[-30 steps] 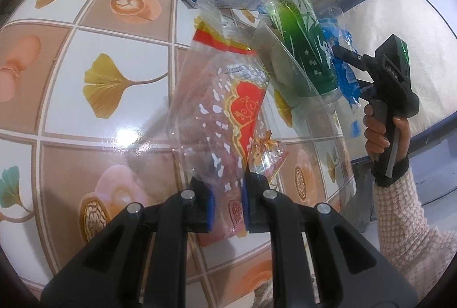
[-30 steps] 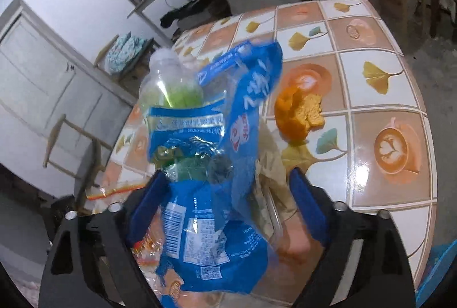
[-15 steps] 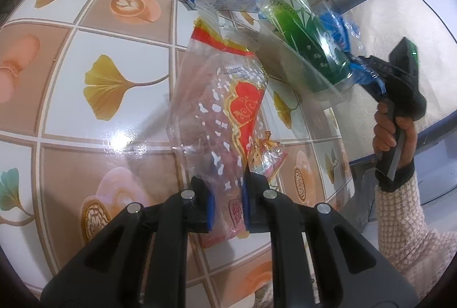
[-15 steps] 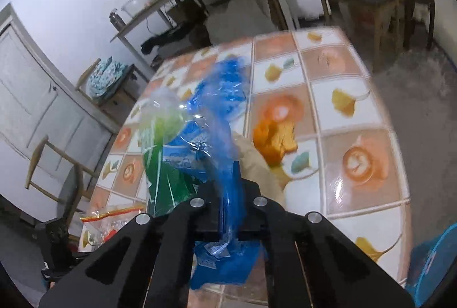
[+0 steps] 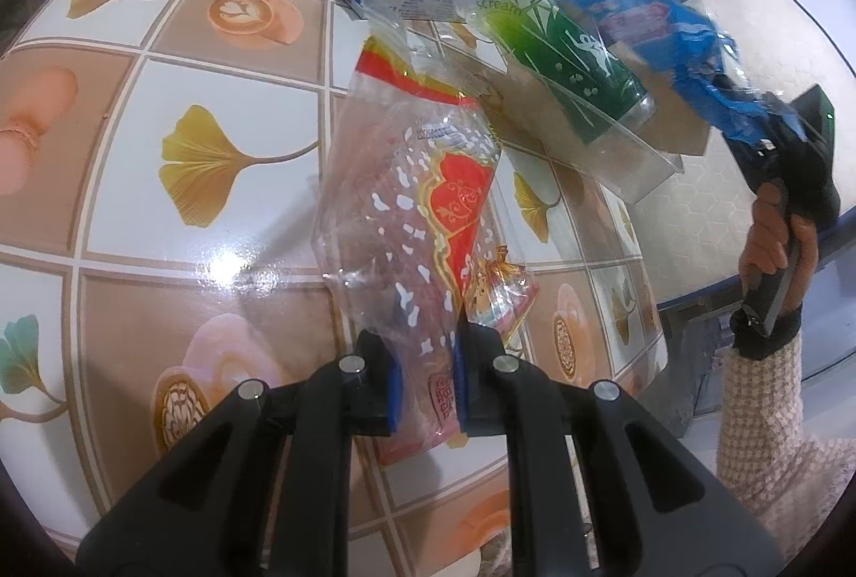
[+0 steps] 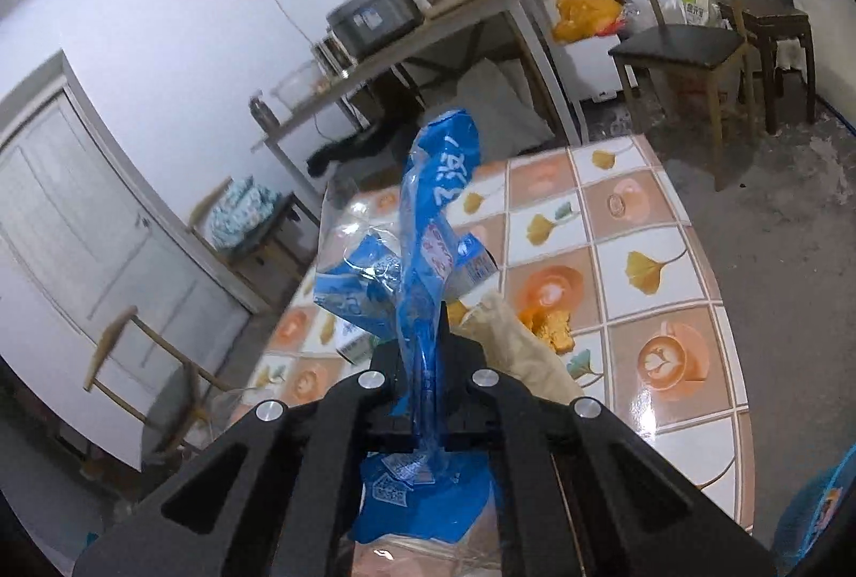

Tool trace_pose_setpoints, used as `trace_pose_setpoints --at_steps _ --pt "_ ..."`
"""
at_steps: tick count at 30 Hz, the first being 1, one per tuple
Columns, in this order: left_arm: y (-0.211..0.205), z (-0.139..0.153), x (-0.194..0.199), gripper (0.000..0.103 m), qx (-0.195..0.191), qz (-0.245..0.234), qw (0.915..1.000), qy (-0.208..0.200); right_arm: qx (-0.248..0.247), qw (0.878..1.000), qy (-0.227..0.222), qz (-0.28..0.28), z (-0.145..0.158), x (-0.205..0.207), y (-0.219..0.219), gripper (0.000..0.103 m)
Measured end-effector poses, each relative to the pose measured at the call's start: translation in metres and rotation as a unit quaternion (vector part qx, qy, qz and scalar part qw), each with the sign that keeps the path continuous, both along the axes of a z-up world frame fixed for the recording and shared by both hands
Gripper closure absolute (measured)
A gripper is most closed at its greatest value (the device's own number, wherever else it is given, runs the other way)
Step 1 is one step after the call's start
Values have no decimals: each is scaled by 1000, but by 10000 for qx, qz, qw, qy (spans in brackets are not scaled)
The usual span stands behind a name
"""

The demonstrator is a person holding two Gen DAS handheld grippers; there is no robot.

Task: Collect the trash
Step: 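Grasp the blue-and-white plastic bag with the right tool and lift it, then carry the snack bag and blue bag over the blue wastebasket with both tools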

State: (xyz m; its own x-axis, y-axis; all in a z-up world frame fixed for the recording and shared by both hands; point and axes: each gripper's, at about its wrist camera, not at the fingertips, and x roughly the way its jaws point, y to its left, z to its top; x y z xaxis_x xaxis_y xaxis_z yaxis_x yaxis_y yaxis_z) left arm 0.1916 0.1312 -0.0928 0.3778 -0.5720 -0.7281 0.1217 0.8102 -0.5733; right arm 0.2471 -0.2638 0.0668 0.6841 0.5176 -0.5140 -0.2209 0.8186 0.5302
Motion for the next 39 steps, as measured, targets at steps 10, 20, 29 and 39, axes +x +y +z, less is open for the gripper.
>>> trace_pose_setpoints --at_steps 10,20,29,39 --pt "-1 1 0 90 13 -2 10000 -9 1303 9909 -325 132 29 -39 -42 99" --pt "0 1 0 90 3 5 10000 -12 1945 9792 98 576 16 -55 -44 96" --pt "3 1 0 90 -40 25 10000 -18 -438 9855 479 1566 -6 -76 43 95" --pt "4 1 -2 90 -49 25 10000 -10 -3058 9202 941 2254 -97 -119 125 50"
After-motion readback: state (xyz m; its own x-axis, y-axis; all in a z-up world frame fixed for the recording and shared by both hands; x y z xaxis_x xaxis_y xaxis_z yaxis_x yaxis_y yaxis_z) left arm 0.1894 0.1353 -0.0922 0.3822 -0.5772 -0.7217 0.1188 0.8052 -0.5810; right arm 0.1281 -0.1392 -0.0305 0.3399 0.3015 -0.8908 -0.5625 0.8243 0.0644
